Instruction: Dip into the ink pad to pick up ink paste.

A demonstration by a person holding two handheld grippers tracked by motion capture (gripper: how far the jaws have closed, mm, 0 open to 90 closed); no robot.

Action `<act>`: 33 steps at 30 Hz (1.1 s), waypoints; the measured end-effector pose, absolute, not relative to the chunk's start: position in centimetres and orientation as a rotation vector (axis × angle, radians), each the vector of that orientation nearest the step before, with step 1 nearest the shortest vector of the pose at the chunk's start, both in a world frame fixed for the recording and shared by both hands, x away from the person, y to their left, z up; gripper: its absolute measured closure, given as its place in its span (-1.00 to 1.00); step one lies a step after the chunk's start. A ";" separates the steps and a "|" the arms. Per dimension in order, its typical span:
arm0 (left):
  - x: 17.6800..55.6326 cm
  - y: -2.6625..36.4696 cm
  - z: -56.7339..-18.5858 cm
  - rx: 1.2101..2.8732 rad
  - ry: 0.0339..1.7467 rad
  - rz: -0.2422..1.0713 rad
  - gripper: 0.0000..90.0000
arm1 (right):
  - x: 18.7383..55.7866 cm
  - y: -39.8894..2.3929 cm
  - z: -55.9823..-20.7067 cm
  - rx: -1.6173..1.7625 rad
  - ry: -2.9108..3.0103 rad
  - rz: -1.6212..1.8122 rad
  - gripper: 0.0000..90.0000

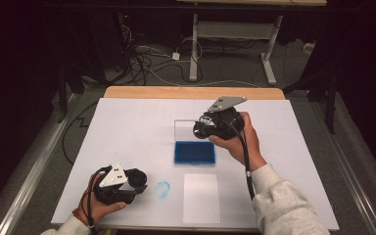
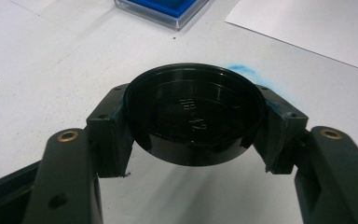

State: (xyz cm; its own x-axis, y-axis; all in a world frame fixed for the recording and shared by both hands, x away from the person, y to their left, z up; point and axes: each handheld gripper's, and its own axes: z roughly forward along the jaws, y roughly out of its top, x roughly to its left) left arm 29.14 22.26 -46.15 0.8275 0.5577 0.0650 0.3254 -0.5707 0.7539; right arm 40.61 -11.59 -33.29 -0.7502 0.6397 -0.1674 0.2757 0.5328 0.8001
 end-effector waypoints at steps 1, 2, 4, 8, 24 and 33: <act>29.2 22.3 -46.2 2.221 0.644 0.379 -0.19 | 40.6 -11.8 -33.0 0.741 2.324 1.098 0.28; 29.2 22.3 -46.2 2.221 0.645 0.376 -0.19 | 40.5 -11.9 -32.8 0.745 2.319 1.100 0.28; 29.2 22.2 -46.3 2.223 0.646 0.367 -0.19 | 40.5 -12.3 -32.3 0.747 2.315 1.111 0.28; 29.2 22.2 -46.3 2.224 0.649 0.366 -0.19 | 40.5 -13.2 -31.0 0.749 2.283 1.135 0.28; 29.2 22.1 -46.4 2.226 0.649 0.361 -0.19 | 41.3 -11.2 -38.4 0.774 2.433 0.994 0.28; 29.2 22.2 -46.4 2.230 0.646 0.360 -0.19 | 41.7 -10.6 -41.5 0.794 2.488 0.941 0.28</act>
